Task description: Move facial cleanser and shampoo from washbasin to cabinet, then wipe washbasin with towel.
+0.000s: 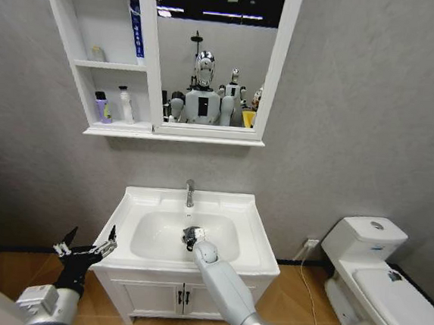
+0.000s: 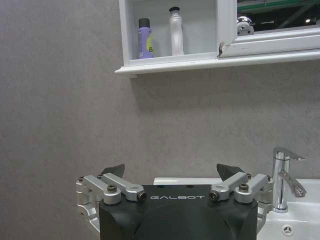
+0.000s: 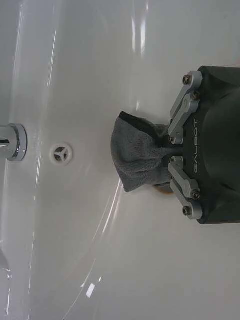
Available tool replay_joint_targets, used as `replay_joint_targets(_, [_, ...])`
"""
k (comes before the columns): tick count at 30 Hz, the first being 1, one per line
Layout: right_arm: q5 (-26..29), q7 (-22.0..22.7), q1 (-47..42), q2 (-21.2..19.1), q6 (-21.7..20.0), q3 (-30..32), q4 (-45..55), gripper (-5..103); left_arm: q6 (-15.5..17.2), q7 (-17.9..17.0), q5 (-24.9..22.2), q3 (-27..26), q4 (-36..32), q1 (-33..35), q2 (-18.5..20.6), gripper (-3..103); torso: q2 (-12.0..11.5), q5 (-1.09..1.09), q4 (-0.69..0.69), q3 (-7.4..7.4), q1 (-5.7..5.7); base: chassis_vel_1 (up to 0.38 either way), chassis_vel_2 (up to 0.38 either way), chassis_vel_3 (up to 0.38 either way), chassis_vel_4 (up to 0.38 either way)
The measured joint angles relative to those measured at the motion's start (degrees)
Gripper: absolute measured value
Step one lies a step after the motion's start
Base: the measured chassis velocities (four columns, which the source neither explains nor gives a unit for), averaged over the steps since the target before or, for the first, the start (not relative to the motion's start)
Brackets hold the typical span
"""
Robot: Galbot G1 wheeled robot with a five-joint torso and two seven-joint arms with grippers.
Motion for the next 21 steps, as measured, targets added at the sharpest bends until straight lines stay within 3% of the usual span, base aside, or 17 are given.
replay_joint_targets(9, [1.2,-0.9,0.2,0.0,0.0,-1.1,0.0,5,0.0,0.0,0.0,0.0,0.0,0.0,0.0,100,0.0,0.00,0.00,0.00,0.00,0.000,0.000,0.000,0.000])
replay_joint_targets(21, [2.9,-4.4,0.8,0.0,3.5,-3.6,-1.1,5,0.0,0.0,0.0,0.0,0.0,0.0,0.0,100,0.0,0.00,0.00,-0.01,0.00,0.000,0.000,0.000,0.000])
